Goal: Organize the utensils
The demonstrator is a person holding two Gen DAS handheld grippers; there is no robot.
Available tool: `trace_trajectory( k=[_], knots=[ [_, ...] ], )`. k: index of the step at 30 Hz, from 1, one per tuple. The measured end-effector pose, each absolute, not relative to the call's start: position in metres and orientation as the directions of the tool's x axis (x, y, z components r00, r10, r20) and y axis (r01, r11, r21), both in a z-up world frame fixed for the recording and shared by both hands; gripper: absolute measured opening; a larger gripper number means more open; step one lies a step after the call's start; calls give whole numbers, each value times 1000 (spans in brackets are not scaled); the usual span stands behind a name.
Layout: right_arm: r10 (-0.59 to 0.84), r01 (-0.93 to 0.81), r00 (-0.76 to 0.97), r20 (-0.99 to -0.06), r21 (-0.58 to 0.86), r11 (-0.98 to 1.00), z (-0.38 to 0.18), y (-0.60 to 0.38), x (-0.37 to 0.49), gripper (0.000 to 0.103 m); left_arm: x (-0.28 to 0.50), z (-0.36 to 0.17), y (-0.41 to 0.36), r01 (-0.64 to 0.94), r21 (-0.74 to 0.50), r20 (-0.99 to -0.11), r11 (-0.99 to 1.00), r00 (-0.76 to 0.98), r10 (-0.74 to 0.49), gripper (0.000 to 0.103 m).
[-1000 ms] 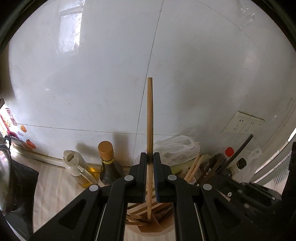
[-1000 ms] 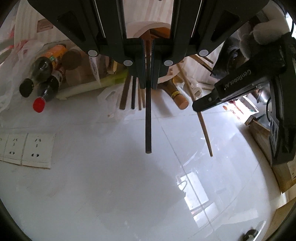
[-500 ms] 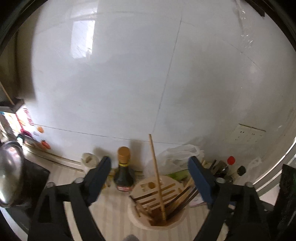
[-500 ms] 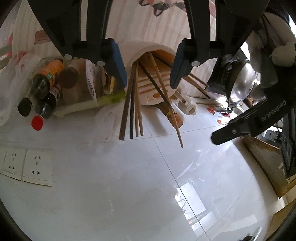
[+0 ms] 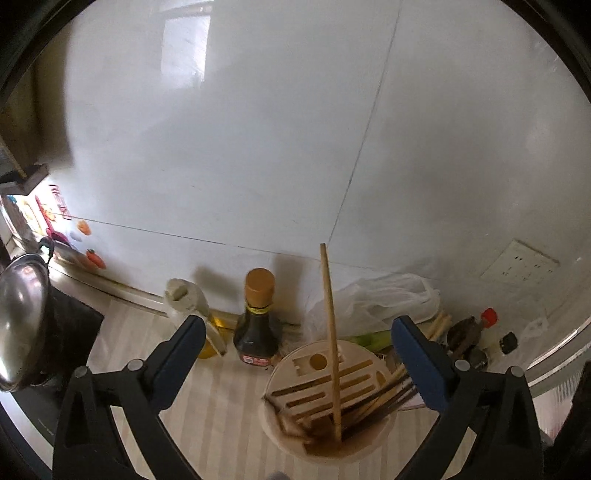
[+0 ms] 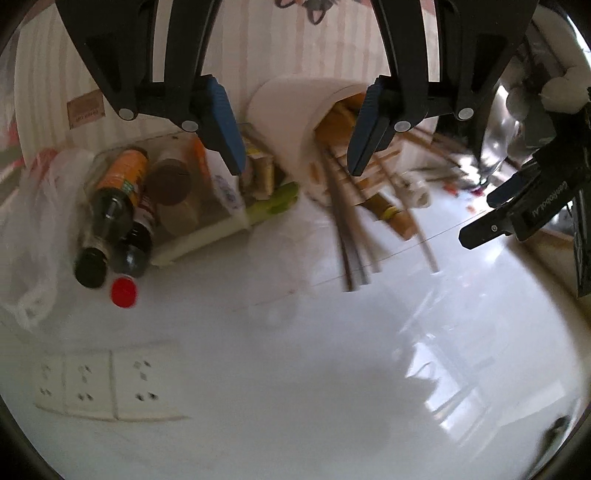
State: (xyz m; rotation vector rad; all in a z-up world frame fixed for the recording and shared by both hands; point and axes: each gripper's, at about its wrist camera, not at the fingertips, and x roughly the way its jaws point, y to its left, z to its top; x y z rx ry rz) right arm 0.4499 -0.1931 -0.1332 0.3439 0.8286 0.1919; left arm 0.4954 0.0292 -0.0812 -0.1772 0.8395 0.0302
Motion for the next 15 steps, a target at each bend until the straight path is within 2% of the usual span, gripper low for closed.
trace_trajectory(
  k=[2,4,6,7,8,9,10,11,12,15],
  knots=[
    [279,-1,663,-695,372,928,-139,-197,454,59,505,-87,24,-95,-130,-754,987,656,-36,102],
    [271,21,661,-700,378,926,-144,-200,457,60,517,-96,19,-86,-125,-769,988,638,-42,93],
    [266,33,656,-707,379,925,-149,-203,461,59,526,-101,15,-83,-114,-784,990,620,-38,79],
    [259,39,654,-711,373,927,-151,-204,463,60,531,-105,14,-83,-108,-788,991,614,-35,76],
    [256,41,653,-713,370,928,-151,-204,464,60,535,-107,13,-85,-101,-793,991,609,-29,68],
    [255,43,653,-713,370,928,-152,-205,465,60,539,-109,12,-85,-95,-796,992,605,-24,53],
    [253,46,652,-715,370,928,-153,-206,466,60,541,-111,12,-84,-88,-798,993,602,-20,42],
    [246,51,652,-717,365,930,-154,-207,468,60,544,-112,11,-85,-83,-801,993,598,-16,23],
    [242,51,654,-717,360,932,-154,-208,469,60,546,-113,11,-80,-81,-804,993,595,-17,12],
    [197,63,655,-729,313,948,-155,-208,473,60,546,-111,10,-69,-59,-789,996,615,-4,5]
  ],
)
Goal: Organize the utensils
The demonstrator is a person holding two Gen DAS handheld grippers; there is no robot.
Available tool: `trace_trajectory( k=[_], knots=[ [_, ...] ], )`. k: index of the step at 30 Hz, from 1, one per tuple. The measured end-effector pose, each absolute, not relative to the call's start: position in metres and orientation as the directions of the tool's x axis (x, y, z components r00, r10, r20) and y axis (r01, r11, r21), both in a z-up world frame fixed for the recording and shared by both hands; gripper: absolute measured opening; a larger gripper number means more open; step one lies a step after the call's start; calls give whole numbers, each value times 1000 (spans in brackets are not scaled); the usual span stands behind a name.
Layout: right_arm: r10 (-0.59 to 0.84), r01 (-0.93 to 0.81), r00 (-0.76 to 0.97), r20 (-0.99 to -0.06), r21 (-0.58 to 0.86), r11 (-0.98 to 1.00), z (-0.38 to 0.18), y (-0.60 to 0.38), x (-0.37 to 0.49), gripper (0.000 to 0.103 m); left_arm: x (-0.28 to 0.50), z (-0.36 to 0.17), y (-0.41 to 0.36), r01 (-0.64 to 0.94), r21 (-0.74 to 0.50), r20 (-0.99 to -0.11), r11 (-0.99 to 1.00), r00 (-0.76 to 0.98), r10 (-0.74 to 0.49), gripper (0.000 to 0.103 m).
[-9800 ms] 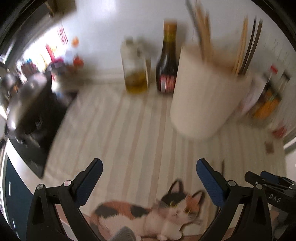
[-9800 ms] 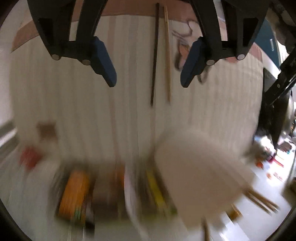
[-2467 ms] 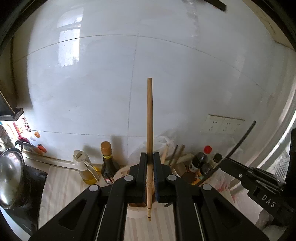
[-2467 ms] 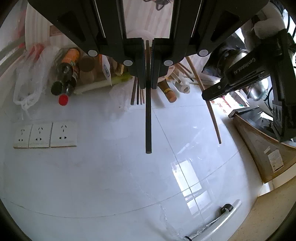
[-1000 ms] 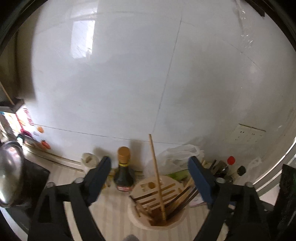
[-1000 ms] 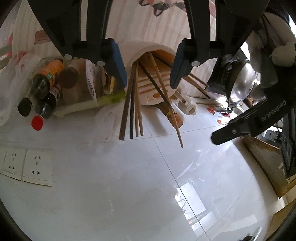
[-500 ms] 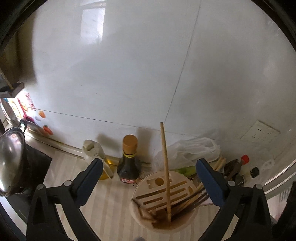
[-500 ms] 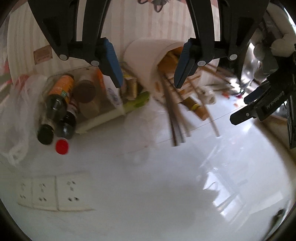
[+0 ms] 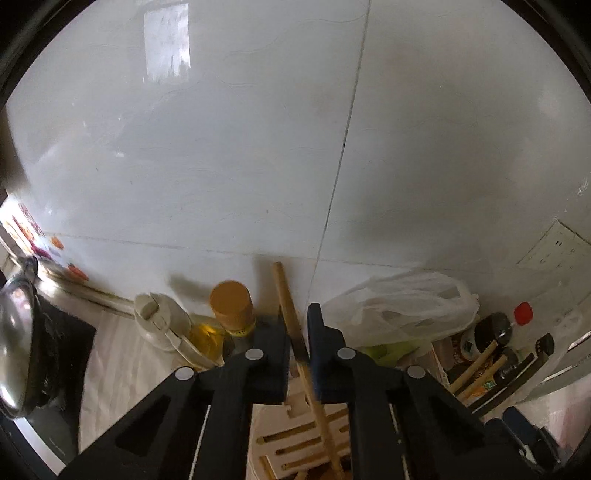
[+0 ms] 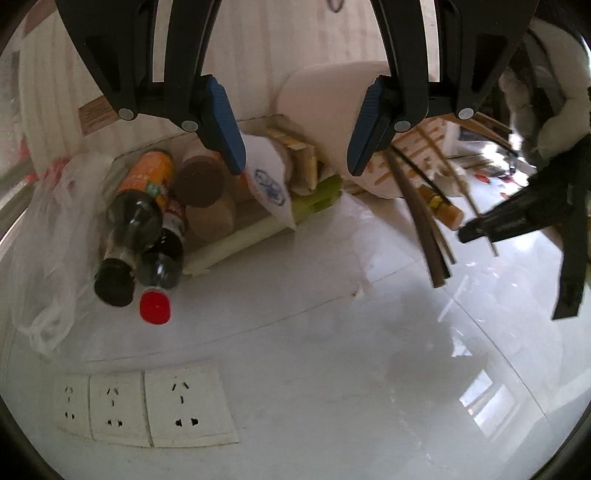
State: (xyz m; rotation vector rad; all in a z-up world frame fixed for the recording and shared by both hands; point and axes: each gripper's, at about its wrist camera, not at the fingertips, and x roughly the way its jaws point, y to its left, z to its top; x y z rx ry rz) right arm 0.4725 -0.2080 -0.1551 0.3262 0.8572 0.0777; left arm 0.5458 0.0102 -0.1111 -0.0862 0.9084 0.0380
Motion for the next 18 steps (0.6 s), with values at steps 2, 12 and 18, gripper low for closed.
trace_trajectory(
  k=[2,12,18],
  knots=[
    [152,85,654,-741,272,958,-157,-209,475,60,542,-106,8,-56,-39,-773,998,634,5,5],
    [119,112,661,-741,254,961,-159,-216,475,80,503,-80,0,-22,17,-675,1000,737,28,5],
    [123,110,665,-737,259,960,-155,-217,468,80,486,-90,-2,10,-16,-703,1000,711,-18,5]
  ],
)
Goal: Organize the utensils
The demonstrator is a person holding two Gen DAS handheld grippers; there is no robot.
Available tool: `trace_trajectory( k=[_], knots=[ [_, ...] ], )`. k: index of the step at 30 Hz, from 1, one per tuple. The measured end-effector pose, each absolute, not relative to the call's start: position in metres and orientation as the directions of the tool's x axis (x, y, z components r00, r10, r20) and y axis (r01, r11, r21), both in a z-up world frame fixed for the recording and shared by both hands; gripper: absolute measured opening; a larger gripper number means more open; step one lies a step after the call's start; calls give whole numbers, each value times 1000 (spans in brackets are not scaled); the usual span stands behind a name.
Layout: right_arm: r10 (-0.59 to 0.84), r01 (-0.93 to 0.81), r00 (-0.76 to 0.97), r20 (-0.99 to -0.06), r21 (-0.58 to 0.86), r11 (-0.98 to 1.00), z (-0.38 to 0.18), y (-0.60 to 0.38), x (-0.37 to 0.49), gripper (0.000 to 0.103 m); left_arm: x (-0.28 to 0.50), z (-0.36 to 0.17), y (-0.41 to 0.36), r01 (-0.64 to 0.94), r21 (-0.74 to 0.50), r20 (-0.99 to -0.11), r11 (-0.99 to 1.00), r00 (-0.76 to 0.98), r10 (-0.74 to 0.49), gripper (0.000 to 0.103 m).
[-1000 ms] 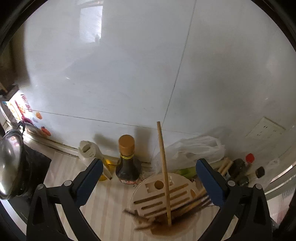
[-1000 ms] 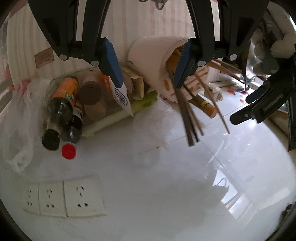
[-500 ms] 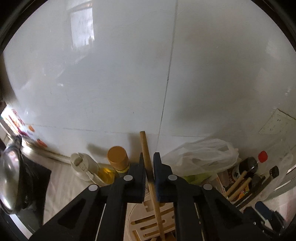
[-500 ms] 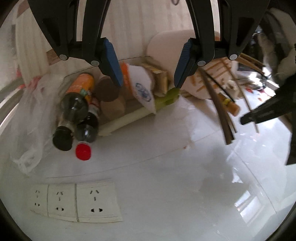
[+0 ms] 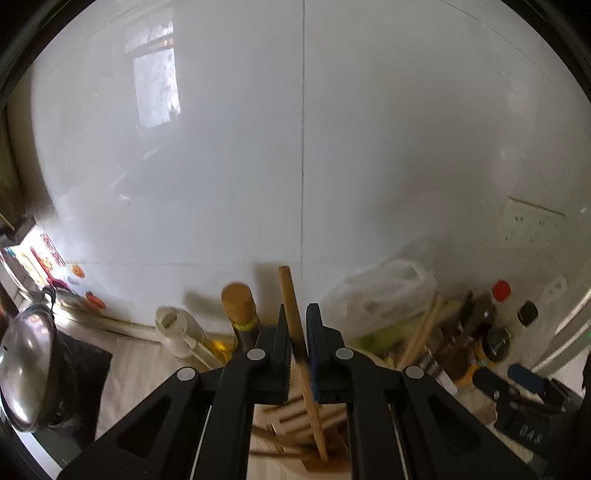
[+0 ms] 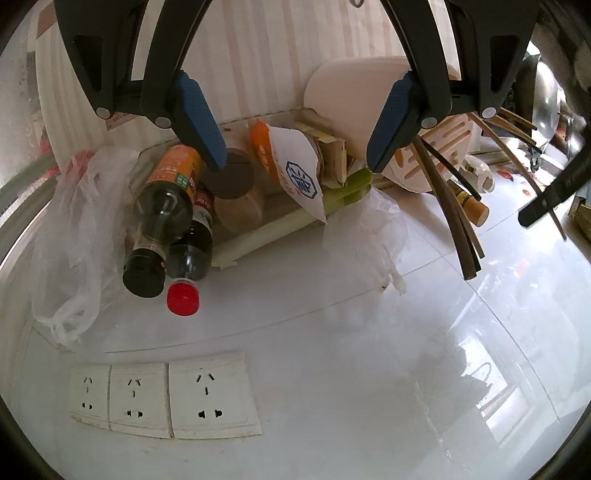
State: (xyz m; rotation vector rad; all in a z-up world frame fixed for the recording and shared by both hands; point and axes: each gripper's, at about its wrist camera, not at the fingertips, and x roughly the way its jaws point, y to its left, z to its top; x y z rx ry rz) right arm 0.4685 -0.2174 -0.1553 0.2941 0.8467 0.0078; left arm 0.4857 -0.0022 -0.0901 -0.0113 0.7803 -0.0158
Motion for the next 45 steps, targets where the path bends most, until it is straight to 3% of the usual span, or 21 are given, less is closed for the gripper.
trace_trajectory(
  k=[3,5,7,9,10,14,19,29,45],
  knots=[
    [134,92,662,-737,258,962,-153,-216,464,82,478,-97,-3,13,-41,-730,999,682,-39,9],
    [145,74,662,-735,256,964,-152,-214,460,88,470,-95,-2,6,-67,-741,998,669,-54,13],
    [152,42,663,-733,239,970,-149,-209,453,94,459,-87,0,-8,-83,-722,997,690,-55,35],
    [149,15,669,-728,214,977,-145,-203,444,100,443,-76,3,-34,-81,-692,996,721,-32,92],
    [152,-2,675,-722,204,979,-143,-200,439,103,434,-73,4,-42,-80,-680,996,733,-23,97],
    [120,-54,705,-699,115,992,-134,-183,416,103,403,-67,13,-93,-50,-658,994,752,38,103],
    [103,-116,744,-660,24,993,-127,-165,389,103,367,-82,18,-187,44,-660,981,732,169,103],
    [104,-118,781,-616,19,993,-109,-157,329,103,307,-80,25,-198,13,-669,980,727,156,103],
    [-20,33,874,-485,18,999,-43,-139,100,103,134,-10,42,-93,41,-591,995,800,99,103]
  ],
)
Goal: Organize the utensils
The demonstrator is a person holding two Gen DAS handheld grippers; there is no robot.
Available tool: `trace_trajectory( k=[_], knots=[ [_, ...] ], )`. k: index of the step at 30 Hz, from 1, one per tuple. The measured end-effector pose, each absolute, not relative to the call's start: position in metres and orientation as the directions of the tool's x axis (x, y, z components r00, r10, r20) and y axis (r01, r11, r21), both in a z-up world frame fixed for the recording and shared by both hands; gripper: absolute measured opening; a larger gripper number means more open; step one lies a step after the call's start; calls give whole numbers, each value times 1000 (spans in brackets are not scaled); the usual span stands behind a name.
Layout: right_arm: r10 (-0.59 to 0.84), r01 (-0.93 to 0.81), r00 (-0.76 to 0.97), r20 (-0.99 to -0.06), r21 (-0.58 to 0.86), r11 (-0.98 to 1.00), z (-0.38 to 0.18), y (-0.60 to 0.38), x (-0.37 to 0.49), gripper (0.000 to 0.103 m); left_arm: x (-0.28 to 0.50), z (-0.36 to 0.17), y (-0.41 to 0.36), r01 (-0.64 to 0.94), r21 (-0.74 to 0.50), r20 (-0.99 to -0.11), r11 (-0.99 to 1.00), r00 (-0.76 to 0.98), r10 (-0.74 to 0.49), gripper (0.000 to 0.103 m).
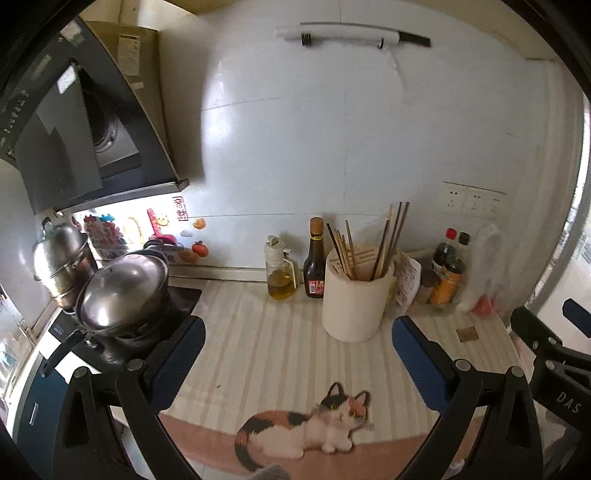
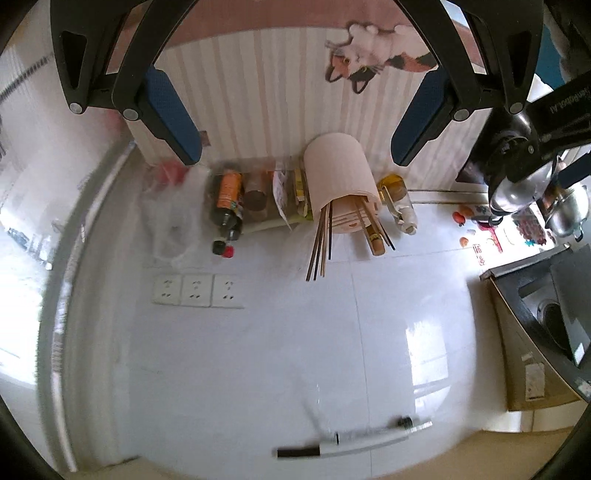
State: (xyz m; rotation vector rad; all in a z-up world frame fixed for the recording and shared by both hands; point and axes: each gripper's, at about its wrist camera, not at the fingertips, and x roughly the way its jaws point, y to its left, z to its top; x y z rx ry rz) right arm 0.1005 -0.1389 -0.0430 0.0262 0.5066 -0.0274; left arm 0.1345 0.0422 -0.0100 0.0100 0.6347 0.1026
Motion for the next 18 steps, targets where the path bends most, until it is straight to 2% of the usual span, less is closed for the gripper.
trace_trajectory(
  k=[7,18],
  knots=[
    [-40,48,898,-438,7,999,-16,-133,35,103,91,8,40,-84,37,-567,996,819,91,103],
    [-7,14,898,-440,12,1000,-2,-144,9,103,64,15,36,-136,2,-566,991,816,113,103]
  ],
)
